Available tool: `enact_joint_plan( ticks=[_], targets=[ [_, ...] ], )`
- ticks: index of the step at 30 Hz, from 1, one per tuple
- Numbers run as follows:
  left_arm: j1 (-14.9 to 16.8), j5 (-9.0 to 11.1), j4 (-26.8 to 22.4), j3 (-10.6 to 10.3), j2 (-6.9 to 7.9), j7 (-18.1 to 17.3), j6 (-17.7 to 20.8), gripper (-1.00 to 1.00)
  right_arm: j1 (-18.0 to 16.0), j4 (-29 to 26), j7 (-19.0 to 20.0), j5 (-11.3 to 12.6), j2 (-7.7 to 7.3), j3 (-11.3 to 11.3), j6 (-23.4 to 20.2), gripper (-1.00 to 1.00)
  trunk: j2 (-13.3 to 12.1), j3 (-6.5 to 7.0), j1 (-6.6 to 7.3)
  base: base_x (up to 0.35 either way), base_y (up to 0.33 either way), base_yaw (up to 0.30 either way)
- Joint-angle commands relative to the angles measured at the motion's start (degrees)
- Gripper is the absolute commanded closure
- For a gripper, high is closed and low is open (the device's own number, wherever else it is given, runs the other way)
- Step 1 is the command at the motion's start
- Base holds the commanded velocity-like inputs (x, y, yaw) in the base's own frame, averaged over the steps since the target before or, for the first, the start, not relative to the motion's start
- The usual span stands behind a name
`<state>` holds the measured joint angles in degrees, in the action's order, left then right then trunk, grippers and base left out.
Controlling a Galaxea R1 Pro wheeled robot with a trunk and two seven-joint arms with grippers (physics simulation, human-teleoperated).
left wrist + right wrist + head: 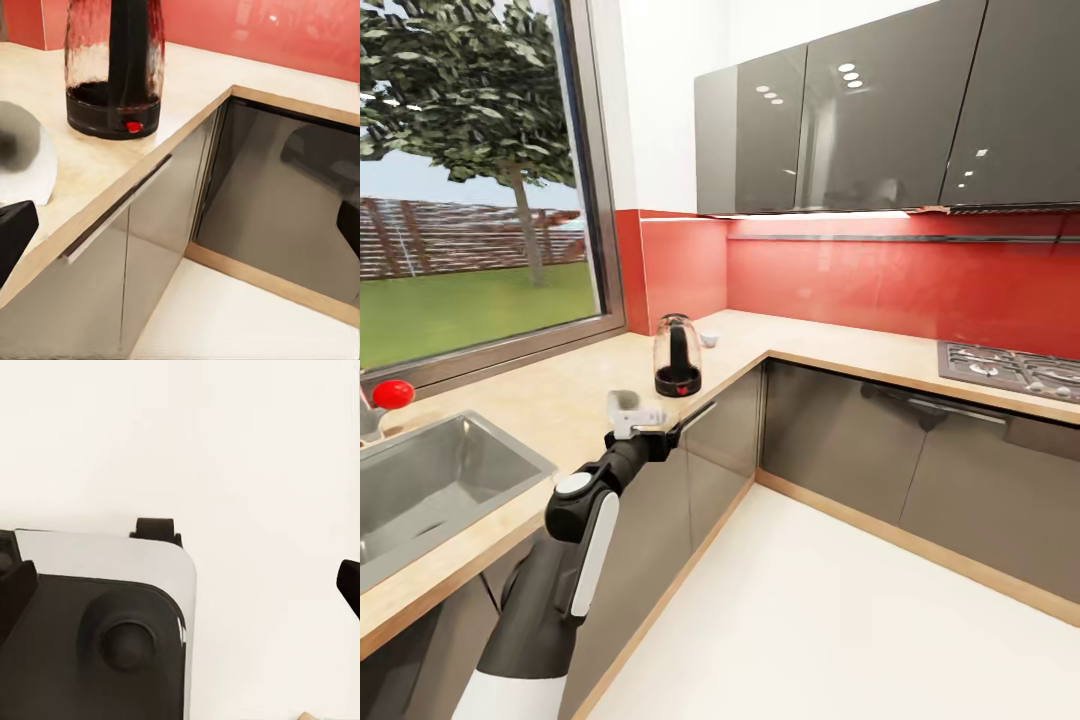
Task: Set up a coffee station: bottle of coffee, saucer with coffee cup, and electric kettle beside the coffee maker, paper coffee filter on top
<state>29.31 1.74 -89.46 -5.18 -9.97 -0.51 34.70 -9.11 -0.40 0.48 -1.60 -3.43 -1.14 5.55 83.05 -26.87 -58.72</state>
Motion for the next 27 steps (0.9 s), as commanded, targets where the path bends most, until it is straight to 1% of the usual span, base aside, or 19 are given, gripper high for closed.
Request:
enact_joint_plan(
  ticks=[1,2,7,13,19,21,22,25,27],
  targets=[
    [-0.29,0.09,0.01,0.06,-0.02,-0.04,0.34,-1.00,-0.12,-0.28,0.05,-0.25,-0.04,-0.09,0.51,-1.00,0.03,-0.06,0.00,0.075,-0.058,0.000],
    [-3.91,0.06,0.02,0.06,-0.02,-0.03,0.35,-1.00,-0.14,-0.53,0.05,-0.27,-0.05,-0.09,2.33,-1.00,0.03,-0.06,0.00,0.060,-0.047,0.000],
    [-4.13,-0.05,0.07,0.08,-0.02,-0.02,0.30,-1.00,-0.20,-0.64,0.05,-0.33,-0.06,-0.09,2.50,-1.00,0.03,-0.06,0.00,0.023,-0.016,0.000],
    [-4.15,-0.07,0.02,0.08,-0.02,0.02,0.29,-1.00,-0.21,-0.65,0.04,-0.35,-0.08,-0.10,2.53,-1.00,0.03,-0.06,0.00,0.119,-0.002,0.000],
    [-4.17,-0.20,-0.02,0.01,-0.02,0.47,0.21,-1.00,-0.21,-0.58,0.04,-0.48,-0.08,-0.10,2.53,-1.00,0.03,-0.06,0.00,0.021,0.000,0.000],
    [-4.17,-0.23,-0.09,-0.03,-0.02,2.10,0.21,-1.00,-0.21,-0.57,0.03,-0.50,-0.07,-0.11,2.53,-1.00,0.03,-0.06,0.00,0.004,0.000,0.000],
    [-4.17,-0.20,-0.18,-0.08,-0.02,5.42,0.23,-1.00,-0.21,-0.57,0.04,-0.51,-0.06,-0.15,2.53,-1.00,0.03,-0.06,0.00,0.002,0.000,0.000],
    [-4.17,-0.17,-0.28,-0.20,-0.02,9.98,0.21,-1.00,-0.21,-0.57,0.03,-0.51,-0.07,-0.15,2.53,-1.00,0.03,-0.06,0.00,0.001,0.000,0.000],
    [-4.15,-0.19,-0.33,-0.23,-0.02,10.87,0.17,-1.00,-0.21,-0.57,0.03,-0.51,-0.07,-0.16,2.53,-1.00,0.03,-0.06,0.00,0.000,0.000,0.000]
  ],
)
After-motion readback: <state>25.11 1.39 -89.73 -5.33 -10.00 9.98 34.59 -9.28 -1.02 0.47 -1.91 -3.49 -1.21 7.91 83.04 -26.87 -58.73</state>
